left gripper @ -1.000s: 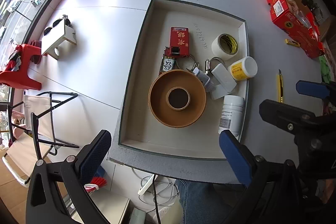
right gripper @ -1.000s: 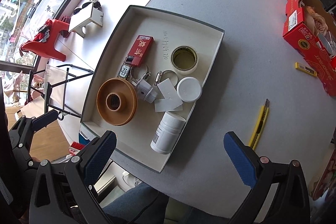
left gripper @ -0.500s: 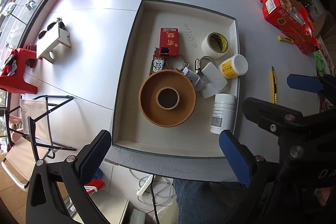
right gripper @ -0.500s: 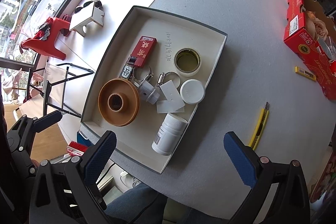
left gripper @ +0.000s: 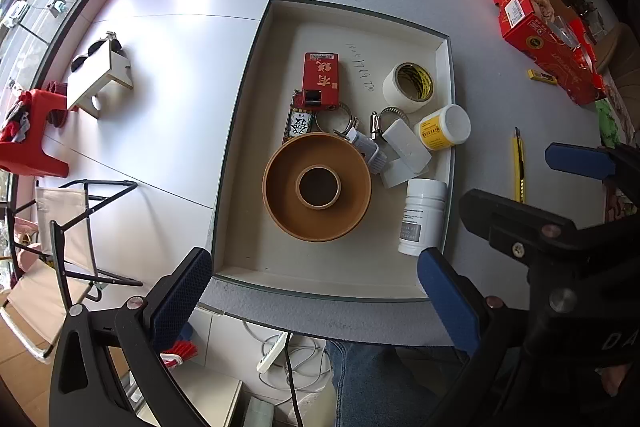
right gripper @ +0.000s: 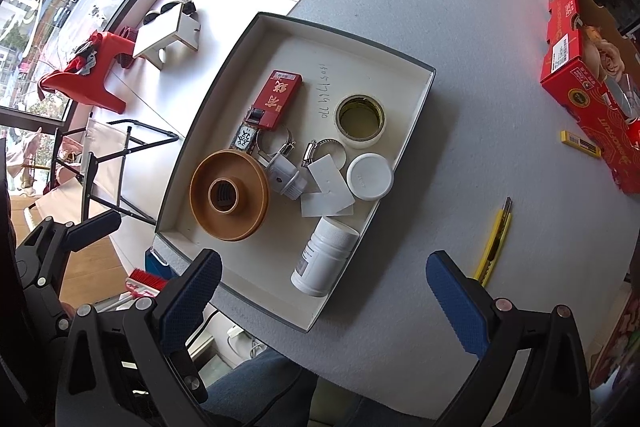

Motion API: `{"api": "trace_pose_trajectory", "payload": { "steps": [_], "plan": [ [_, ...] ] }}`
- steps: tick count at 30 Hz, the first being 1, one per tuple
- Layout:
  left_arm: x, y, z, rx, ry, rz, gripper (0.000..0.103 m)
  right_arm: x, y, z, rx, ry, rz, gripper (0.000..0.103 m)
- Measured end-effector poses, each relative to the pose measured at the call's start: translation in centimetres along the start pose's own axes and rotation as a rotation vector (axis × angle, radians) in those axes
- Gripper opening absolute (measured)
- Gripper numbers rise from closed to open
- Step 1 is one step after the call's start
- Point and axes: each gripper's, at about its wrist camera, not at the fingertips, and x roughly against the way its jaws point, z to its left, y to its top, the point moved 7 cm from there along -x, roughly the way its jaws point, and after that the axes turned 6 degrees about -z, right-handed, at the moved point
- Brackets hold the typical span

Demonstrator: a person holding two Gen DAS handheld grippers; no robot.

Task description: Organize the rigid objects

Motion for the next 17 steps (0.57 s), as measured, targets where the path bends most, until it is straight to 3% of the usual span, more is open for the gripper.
{"api": "trace_pose_trajectory", "payload": {
  "steps": [13,17],
  "plan": [
    [-0.28,-0.11,0.13,0.019,-0.007,0.006,0.103,0.07,0.02,0.21,0.008,-0.003,0.002,0.103],
    [0.43,0.34,0.28,0.039,-0.032,-0.034,0.103,0.06,0.18,0.30,0.019,-0.005,0.002,0.103]
  ]
}}
